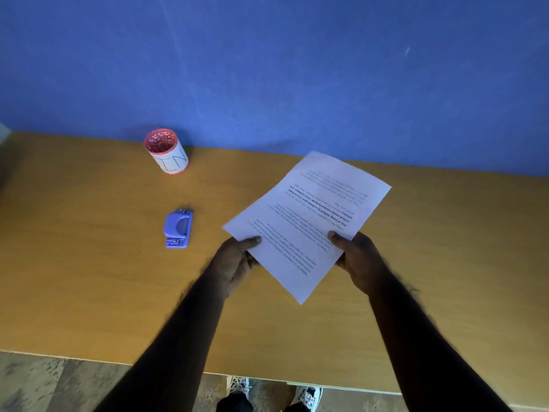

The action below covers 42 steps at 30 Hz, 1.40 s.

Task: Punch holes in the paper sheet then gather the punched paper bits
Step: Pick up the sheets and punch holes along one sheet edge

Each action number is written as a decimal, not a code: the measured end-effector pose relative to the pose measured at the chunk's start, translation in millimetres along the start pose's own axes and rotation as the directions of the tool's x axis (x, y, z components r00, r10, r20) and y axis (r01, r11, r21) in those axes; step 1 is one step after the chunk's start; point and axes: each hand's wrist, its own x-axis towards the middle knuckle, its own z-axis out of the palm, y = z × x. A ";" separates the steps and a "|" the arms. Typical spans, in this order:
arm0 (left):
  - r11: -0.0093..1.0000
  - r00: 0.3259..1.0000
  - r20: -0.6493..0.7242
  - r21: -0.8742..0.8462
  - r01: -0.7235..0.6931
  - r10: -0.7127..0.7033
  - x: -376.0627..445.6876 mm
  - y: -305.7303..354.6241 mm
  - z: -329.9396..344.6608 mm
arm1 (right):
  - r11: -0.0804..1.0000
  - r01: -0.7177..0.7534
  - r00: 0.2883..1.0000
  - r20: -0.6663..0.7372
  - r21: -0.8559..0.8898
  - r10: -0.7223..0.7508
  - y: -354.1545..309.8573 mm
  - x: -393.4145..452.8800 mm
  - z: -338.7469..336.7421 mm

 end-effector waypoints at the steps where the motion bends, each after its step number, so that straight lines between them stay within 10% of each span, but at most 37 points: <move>1: 0.999 1.000 0.004 -0.029 0.018 -0.018 0.6 7.0 -3.8 | 0.999 0.004 1.000 -0.016 -0.033 -0.005 -2.3 0.6 -3.5; 10: 0.809 0.956 0.291 0.555 -0.192 0.028 9.0 78.3 12.7 | 0.968 0.216 0.970 0.139 -0.130 -0.198 -34.9 -3.2 -19.7; 18: 0.722 0.897 0.347 0.543 -0.429 0.273 8.2 86.7 35.8 | 0.908 0.347 0.937 0.139 -0.234 -0.322 -45.8 -6.2 -12.5; 25: 0.679 0.930 0.268 0.636 -0.366 0.250 8.8 59.5 20.1 | 0.918 0.224 0.972 0.011 -0.328 -0.233 -15.9 -1.9 -10.2; 36: 0.721 0.933 0.142 0.599 -0.347 0.331 9.3 48.0 20.7 | 0.907 0.189 0.969 -0.076 -0.376 -0.233 -9.7 4.1 -12.1; 39: 0.865 0.936 0.019 0.378 -0.331 0.350 9.0 43.6 22.7 | 0.958 0.025 0.942 -0.313 -0.285 -0.118 -4.9 3.3 -11.0; 42: 0.959 0.957 -0.069 0.029 -0.282 0.283 9.4 32.5 26.7 | 0.978 -0.197 0.968 -0.172 -0.073 0.182 8.3 -3.8 -4.8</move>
